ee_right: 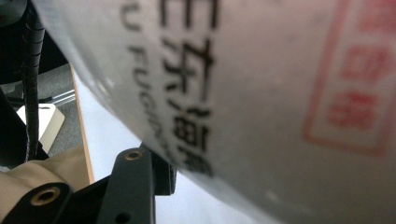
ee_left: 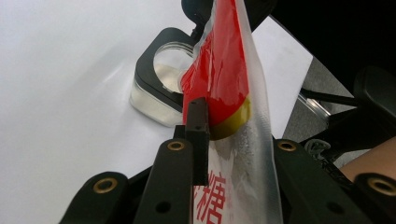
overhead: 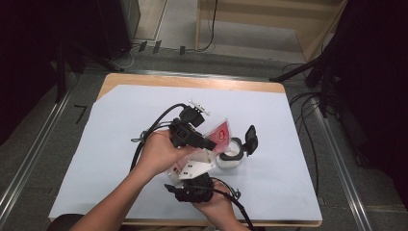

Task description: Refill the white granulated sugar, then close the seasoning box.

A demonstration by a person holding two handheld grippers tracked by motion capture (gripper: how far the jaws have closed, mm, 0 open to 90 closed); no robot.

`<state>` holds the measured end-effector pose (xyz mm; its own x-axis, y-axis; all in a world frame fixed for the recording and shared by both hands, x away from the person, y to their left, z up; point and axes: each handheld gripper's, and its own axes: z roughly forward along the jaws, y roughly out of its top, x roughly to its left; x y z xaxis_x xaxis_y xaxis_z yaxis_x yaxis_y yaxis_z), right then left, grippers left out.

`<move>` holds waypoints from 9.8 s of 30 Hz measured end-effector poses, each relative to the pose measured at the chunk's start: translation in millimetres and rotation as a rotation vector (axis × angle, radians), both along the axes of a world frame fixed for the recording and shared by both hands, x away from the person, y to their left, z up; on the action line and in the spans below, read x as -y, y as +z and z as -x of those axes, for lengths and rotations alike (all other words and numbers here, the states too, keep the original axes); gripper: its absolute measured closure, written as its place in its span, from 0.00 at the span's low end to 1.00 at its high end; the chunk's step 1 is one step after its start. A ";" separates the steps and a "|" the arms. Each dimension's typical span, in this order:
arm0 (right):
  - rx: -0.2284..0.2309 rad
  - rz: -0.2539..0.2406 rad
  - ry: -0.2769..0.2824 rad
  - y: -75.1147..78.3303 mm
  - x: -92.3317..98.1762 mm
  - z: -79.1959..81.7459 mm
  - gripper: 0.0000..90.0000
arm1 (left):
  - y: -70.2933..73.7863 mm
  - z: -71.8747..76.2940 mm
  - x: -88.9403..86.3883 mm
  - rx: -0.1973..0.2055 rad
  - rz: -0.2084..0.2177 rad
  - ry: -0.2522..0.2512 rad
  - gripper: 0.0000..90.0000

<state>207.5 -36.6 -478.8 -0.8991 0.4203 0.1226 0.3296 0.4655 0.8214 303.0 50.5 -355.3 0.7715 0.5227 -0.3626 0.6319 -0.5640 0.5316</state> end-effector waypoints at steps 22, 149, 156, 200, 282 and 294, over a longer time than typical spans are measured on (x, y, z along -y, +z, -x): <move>-0.003 0.015 -0.017 0.3 4.2 -6.1 0.64 | 3.3 2.1 -5.5 0.044 0.030 0.003 0.93; -0.101 0.000 -0.172 27.7 72.7 -60.6 0.55 | -31.4 -43.9 -189.1 0.148 0.232 0.389 0.90; -0.096 0.003 -0.171 28.1 72.4 -60.2 0.55 | -32.7 -32.7 -197.0 0.179 0.241 0.387 0.86; -0.080 0.004 -0.174 42.4 82.0 -62.1 0.55 | -24.8 1.2 -205.6 0.273 0.144 0.299 0.53; -0.075 -0.081 -0.391 111.9 192.7 -83.8 0.82 | -60.2 5.8 -259.8 0.238 0.063 0.442 0.45; -0.099 -0.091 -0.466 101.6 221.7 -91.1 1.00 | -60.8 5.8 -260.2 0.239 0.065 0.440 0.45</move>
